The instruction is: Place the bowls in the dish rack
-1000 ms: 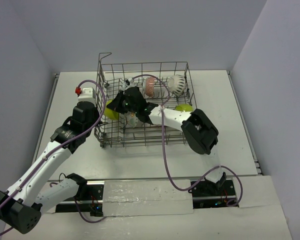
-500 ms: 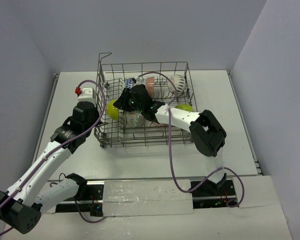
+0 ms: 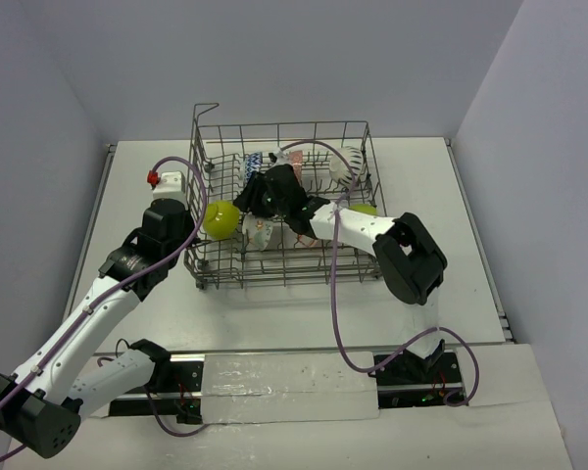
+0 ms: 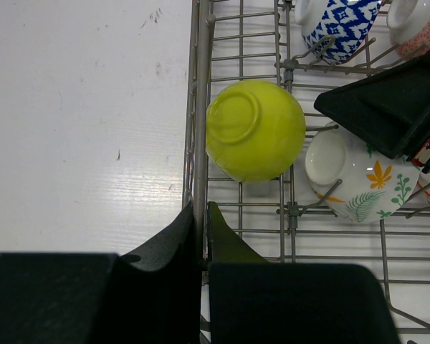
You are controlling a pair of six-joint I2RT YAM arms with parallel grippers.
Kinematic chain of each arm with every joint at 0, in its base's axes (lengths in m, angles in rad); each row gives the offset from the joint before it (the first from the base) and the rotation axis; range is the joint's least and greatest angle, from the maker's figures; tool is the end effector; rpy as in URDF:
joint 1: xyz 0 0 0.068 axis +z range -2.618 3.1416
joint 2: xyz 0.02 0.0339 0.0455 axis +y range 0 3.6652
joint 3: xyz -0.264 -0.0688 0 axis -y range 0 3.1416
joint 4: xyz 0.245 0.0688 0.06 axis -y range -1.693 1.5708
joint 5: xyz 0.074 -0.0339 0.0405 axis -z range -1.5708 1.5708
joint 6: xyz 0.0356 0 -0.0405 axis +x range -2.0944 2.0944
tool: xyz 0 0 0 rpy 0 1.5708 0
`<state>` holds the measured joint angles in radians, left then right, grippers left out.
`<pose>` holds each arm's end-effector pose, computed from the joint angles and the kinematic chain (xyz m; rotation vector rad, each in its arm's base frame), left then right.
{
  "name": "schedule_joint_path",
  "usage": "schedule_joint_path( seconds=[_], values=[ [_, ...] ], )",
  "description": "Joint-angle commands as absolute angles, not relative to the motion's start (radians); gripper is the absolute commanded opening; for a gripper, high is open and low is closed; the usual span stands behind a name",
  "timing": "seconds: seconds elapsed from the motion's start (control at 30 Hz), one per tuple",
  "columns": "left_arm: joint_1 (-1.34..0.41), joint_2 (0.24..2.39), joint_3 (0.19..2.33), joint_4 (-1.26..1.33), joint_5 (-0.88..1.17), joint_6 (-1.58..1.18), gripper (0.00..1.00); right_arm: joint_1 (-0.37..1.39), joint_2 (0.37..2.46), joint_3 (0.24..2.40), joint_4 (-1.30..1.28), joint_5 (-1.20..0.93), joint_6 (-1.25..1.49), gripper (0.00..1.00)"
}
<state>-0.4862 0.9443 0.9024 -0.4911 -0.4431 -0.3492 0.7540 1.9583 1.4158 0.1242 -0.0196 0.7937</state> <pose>0.1874 -0.0818 0.3231 -0.1217 2.0445 -0.0524 0.3354 0.3159 0.2383 0.0288 2.1370 0.9856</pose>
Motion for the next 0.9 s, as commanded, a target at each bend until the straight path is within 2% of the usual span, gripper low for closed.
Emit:
schedule_joint_path(
  seconds=[0.0,0.1,0.13,0.23,0.3,0.4,0.57,0.67,0.7,0.73,0.8,0.87],
  values=[
    [-0.489,0.916,0.896,-0.468,-0.463,-0.336,0.00,0.756,1.882,1.358,0.208,-0.037,0.740,0.50],
    [-0.489,0.916,0.896,-0.468,-0.466,-0.337,0.00,0.756,1.852,1.350,0.244,-0.054,0.680,0.54],
    [-0.489,0.916,0.896,-0.468,-0.466,-0.337,0.00,0.756,1.848,1.361,0.229,-0.060,0.661,0.59],
    [-0.489,0.917,0.896,-0.469,-0.466,-0.336,0.00,0.759,1.815,1.399,0.170,-0.051,0.577,0.85],
    [-0.489,0.917,0.897,-0.469,-0.471,-0.337,0.00,0.761,1.771,1.402,0.131,-0.028,0.513,0.94],
    [-0.489,0.911,0.896,-0.466,-0.485,-0.337,0.02,0.764,1.720,1.454,0.017,0.037,0.419,0.99],
    [-0.489,0.904,0.897,-0.466,-0.497,-0.337,0.09,0.764,1.623,1.522,-0.181,0.170,0.316,1.00],
    [-0.489,0.894,0.899,-0.466,-0.509,-0.342,0.25,0.764,1.507,1.465,-0.251,0.314,0.305,1.00],
    [-0.489,0.884,0.899,-0.463,-0.512,-0.344,0.39,0.764,1.444,1.424,-0.283,0.348,0.305,1.00],
    [-0.489,0.877,0.899,-0.463,-0.531,-0.345,0.46,0.765,1.413,1.401,-0.300,0.415,0.305,1.00],
    [-0.488,0.856,0.904,-0.463,-0.543,-0.348,0.57,0.764,1.327,1.316,-0.346,0.483,0.319,1.00],
    [-0.488,0.838,0.910,-0.465,-0.548,-0.345,0.61,0.764,1.269,1.219,-0.360,0.557,0.336,1.00]
  ],
)
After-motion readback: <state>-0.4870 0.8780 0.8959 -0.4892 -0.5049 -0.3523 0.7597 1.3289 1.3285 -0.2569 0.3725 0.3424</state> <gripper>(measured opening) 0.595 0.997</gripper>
